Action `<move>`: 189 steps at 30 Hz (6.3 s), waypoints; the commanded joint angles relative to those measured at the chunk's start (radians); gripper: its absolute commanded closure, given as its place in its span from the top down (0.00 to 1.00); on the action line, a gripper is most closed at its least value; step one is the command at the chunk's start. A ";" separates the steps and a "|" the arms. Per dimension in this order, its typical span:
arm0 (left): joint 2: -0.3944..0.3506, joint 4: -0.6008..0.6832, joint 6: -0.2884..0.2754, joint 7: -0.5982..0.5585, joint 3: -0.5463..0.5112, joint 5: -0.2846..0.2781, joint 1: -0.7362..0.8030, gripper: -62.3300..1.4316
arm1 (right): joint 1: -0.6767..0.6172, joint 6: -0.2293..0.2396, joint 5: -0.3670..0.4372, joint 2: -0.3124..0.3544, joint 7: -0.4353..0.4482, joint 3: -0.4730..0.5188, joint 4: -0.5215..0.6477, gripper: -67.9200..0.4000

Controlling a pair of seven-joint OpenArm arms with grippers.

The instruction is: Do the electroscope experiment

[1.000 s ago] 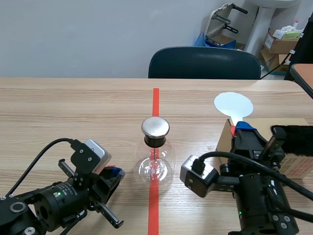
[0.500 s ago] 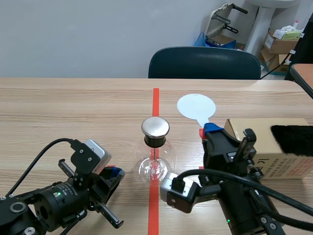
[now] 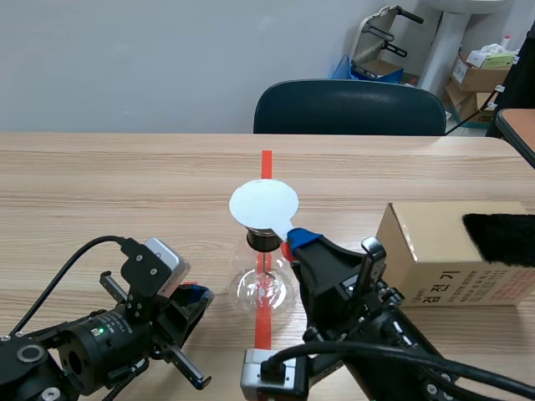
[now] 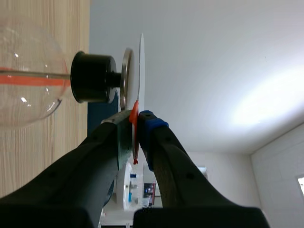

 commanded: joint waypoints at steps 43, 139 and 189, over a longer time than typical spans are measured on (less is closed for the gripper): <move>0.005 0.017 -0.002 -0.023 -0.003 0.002 -0.002 0.09 | 0.007 -0.011 0.000 0.003 0.020 0.003 0.015 0.02; 0.005 0.017 -0.002 -0.029 -0.003 0.002 -0.002 0.09 | 0.007 -0.011 0.000 0.002 -0.675 0.003 0.015 0.02; 0.005 0.017 -0.002 -0.021 -0.003 0.002 -0.002 0.09 | 0.010 -0.011 0.000 0.002 -0.021 0.003 0.015 0.02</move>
